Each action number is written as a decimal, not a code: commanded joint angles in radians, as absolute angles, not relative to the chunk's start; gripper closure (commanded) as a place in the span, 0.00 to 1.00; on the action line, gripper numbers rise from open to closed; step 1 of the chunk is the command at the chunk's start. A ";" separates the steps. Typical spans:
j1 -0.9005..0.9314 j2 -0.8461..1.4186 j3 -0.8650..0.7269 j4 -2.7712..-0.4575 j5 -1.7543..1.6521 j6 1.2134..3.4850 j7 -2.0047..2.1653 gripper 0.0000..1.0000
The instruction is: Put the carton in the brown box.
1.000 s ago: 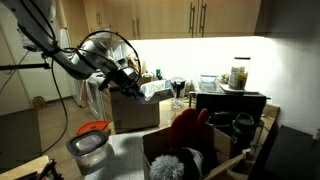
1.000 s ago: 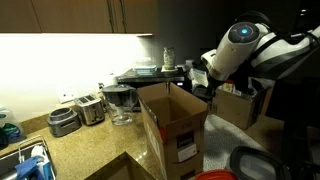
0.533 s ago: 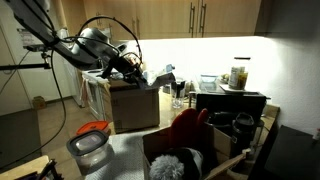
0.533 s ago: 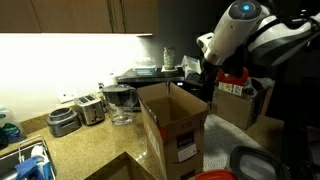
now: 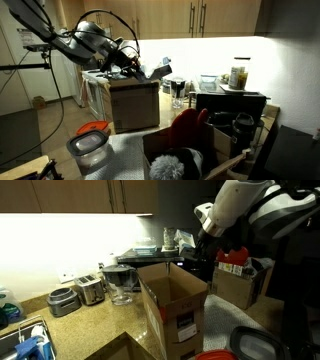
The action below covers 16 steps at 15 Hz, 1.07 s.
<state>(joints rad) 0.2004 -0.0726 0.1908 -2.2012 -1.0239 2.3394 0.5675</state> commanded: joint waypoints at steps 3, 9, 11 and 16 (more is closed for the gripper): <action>0.204 -0.089 0.210 -2.173 -0.997 2.389 0.517 0.85; 0.225 -0.076 0.236 -2.159 -0.918 2.460 0.478 0.85; 0.233 -0.069 0.243 -2.161 -0.881 2.485 0.463 0.85; 0.244 -0.052 0.252 -2.176 -0.777 2.562 0.387 0.85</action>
<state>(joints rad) 0.2446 -0.0549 0.2534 -2.1608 -0.8472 2.5050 0.4692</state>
